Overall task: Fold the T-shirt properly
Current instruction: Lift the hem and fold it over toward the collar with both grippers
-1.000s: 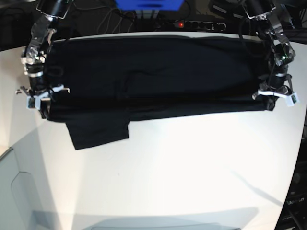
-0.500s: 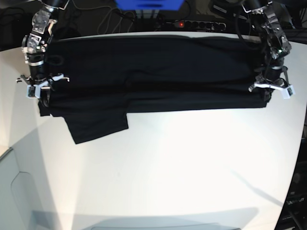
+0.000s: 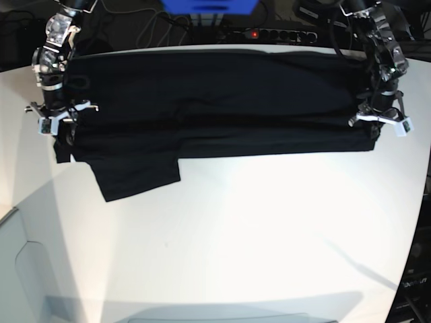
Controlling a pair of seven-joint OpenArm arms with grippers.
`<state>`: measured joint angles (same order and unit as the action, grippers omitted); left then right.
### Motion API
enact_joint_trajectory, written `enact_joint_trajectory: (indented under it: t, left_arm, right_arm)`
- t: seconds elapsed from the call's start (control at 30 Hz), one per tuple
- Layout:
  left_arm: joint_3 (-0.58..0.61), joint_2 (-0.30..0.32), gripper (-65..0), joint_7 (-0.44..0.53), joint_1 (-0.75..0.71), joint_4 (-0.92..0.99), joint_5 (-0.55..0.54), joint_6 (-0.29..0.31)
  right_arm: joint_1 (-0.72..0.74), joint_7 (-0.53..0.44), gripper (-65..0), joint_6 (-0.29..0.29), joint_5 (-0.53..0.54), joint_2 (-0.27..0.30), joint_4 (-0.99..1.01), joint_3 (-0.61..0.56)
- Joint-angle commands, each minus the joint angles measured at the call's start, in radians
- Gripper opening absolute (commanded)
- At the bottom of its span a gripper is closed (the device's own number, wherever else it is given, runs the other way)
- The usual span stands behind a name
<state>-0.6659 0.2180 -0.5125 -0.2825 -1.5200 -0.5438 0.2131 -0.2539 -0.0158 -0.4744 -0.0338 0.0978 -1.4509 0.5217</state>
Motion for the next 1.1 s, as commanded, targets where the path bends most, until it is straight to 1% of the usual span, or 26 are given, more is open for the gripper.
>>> enact_joint_trajectory:
  t: [0.0,0.07,0.13,0.27,0.3,0.37,0.47,0.53,0.6,0.67,0.93,1.07]
  left_arm:
    - [-0.004,0.016,-65.0,0.024,0.004,-0.015,-0.005,-0.001]
    - [-0.007,0.007,-65.0,0.022,0.004,-0.015,-0.005,-0.001]
    - [-0.007,-0.006,-65.0,0.022,0.004,-0.015,0.0,-0.001]
    - [-0.001,-0.012,-64.7,0.021,-0.004,-0.015,0.004,-0.001]
    - [-0.001,-0.012,-63.5,0.021,-0.007,-0.017,0.004,-0.001]
    - [-0.001,-0.012,-57.2,0.021,-0.01,-0.023,0.004,-0.001]
    - [-0.001,-0.012,-43.4,0.021,-0.025,-0.024,0.004,-0.001]
    - [-0.007,-0.01,-35.6,0.021,-0.039,-0.041,-0.003,-0.001]
    - [-0.008,-0.01,-30.0,0.024,-0.057,-0.067,0.004,-0.001]
    - [-0.008,-0.006,-27.0,0.028,-0.07,-0.089,0.004,-0.001]
    - [-0.012,0.001,-26.6,0.022,-0.064,-0.116,0.006,-0.001]
    - [-0.048,0.001,-26.6,0.021,-0.045,-0.113,0.006,-0.001]
  right_arm:
    - [-0.011,-0.04,-38.2,-0.001,0.018,0.013,-0.046,0.031]
    - [-0.02,-0.04,-32.4,-0.001,0.019,0.003,-0.104,0.064]
    - [-0.018,-0.04,-28.7,-0.001,0.019,-0.025,-0.149,0.084]
    - [-0.012,-0.031,-27.7,-0.001,0.019,-0.034,-0.205,0.081]
    - [-0.012,-0.031,-27.7,-0.001,0.019,-0.034,-0.215,0.076]
    - [-0.012,-0.031,-27.7,-0.001,0.019,-0.034,-0.23,0.053]
    - [-0.011,-0.031,-27.7,-0.001,0.019,-0.034,-0.242,0.025]
    - [-0.009,-0.031,-27.7,-0.001,0.019,-0.034,-0.242,0.01]
    - [-0.009,-0.031,-27.7,-0.001,0.018,-0.034,-0.244,-0.007]
    - [-0.009,-0.031,-27.7,-0.001,0.018,-0.034,-0.244,-0.019]
    - [0.003,-0.031,-27.7,-0.001,0.016,-0.034,-0.244,-0.044]
    - [0.009,-0.031,-27.7,-0.001,0.016,-0.033,-0.244,-0.041]
